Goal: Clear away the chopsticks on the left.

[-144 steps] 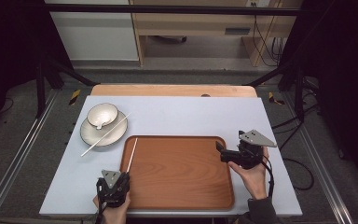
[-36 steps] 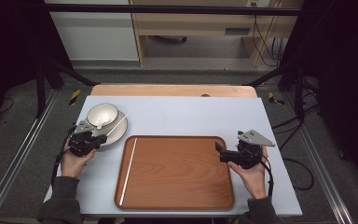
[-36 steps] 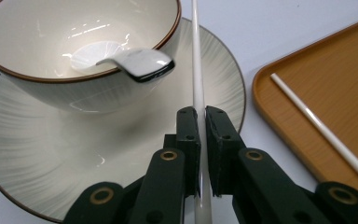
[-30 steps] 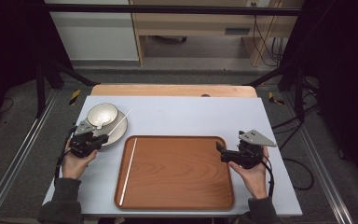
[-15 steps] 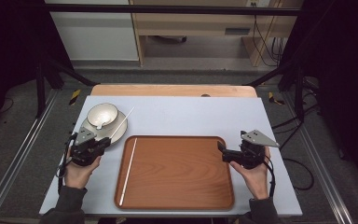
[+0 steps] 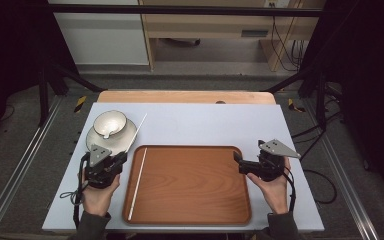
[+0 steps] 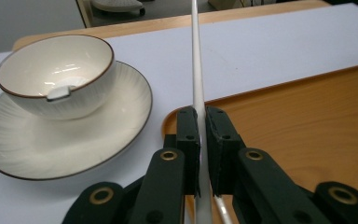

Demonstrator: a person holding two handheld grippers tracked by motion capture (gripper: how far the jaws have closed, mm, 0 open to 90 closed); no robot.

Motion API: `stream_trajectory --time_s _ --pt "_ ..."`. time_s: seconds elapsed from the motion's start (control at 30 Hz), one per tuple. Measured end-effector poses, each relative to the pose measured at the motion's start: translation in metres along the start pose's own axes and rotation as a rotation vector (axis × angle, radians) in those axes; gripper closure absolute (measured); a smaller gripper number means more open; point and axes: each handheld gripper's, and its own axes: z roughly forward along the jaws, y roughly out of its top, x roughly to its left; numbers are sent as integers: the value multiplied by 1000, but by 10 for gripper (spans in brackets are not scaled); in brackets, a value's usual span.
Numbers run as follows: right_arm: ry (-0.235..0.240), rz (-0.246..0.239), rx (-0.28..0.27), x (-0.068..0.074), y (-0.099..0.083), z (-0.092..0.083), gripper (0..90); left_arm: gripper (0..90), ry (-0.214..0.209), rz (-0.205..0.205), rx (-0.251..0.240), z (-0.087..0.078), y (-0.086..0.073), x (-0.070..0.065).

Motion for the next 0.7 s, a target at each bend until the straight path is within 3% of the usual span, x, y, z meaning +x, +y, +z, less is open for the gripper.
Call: stream_trajectory --time_s 0.27,0.53,0.7 --pt "0 -1 5 0 0 1 62 841 65 -107 -37 -11 -22 -18" --pt "2 -10 6 3 0 2 63 841 66 -157 -60 -14 -44 -33" --pt "3 -14 13 4 -1 3 63 841 73 -150 -34 -8 -55 -43"
